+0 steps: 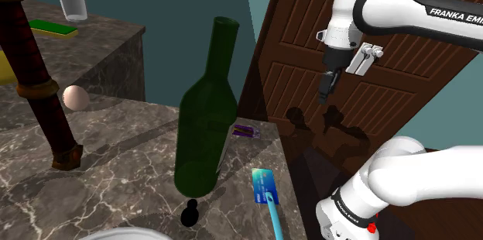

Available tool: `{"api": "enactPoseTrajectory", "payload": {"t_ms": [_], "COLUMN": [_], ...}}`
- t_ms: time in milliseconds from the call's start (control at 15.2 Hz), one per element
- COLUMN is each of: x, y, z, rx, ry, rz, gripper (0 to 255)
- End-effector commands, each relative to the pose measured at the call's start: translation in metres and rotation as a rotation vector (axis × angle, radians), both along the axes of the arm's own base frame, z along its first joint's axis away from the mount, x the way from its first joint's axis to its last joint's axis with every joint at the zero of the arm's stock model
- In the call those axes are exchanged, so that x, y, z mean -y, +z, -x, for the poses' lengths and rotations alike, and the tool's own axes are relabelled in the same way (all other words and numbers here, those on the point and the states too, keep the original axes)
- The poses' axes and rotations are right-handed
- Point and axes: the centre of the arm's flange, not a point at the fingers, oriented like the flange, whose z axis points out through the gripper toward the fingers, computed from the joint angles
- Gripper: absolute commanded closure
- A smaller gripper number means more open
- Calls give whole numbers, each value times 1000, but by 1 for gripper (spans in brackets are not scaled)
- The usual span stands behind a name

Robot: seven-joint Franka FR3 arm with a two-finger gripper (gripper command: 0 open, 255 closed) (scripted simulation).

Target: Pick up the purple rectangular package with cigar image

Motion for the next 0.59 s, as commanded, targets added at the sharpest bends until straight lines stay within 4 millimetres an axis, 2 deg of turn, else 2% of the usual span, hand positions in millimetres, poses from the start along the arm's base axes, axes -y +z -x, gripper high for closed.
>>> {"api": "enactPoseTrajectory", "payload": {"t_ms": [0,528], "x": [0,-91], "y": [0,-23], "z": [0,-50], "rx": [0,23], "ry": [0,244], "rz": [0,-15], "gripper": [0,0]}}
